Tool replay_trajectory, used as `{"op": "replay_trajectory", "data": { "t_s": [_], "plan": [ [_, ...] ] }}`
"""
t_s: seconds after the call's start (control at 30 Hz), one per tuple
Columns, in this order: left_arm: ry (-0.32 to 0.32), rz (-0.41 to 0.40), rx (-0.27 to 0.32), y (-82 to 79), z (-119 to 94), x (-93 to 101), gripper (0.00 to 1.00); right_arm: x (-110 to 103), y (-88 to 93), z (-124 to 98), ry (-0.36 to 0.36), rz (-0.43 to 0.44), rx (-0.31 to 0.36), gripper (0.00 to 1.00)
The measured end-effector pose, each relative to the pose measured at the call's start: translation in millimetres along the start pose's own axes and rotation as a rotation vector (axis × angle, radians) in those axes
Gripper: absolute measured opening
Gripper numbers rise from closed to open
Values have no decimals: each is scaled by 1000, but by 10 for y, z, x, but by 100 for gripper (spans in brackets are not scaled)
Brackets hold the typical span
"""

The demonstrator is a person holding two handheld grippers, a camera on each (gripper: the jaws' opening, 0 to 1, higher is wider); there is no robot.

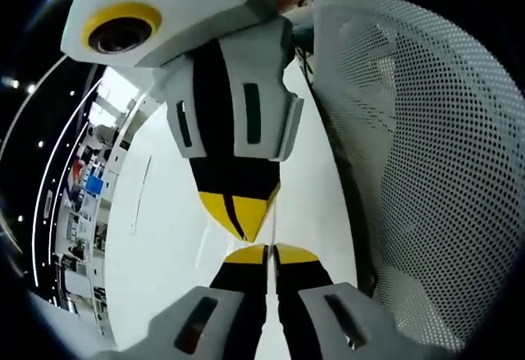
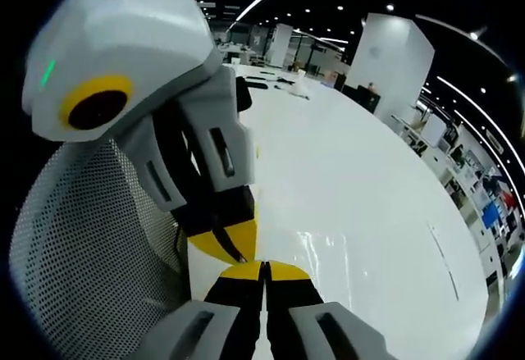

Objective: Open the resealable bag by pulling the two sides of the seal apart until the entire bag opening is separated and visibly accessible.

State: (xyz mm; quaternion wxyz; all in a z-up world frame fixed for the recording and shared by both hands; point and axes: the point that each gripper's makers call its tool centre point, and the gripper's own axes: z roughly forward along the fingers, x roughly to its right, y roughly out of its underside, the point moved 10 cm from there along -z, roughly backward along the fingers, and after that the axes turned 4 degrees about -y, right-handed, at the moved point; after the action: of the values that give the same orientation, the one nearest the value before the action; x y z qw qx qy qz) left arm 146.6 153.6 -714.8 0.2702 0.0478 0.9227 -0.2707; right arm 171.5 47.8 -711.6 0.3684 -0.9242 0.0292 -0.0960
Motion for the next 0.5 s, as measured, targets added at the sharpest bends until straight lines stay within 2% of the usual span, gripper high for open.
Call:
{"op": "replay_trajectory", "data": {
  "t_s": [0.5],
  "plan": [
    [38,-34,10,-48,24,98,0,145,20,-65,78,31,6,0]
  ]
}}
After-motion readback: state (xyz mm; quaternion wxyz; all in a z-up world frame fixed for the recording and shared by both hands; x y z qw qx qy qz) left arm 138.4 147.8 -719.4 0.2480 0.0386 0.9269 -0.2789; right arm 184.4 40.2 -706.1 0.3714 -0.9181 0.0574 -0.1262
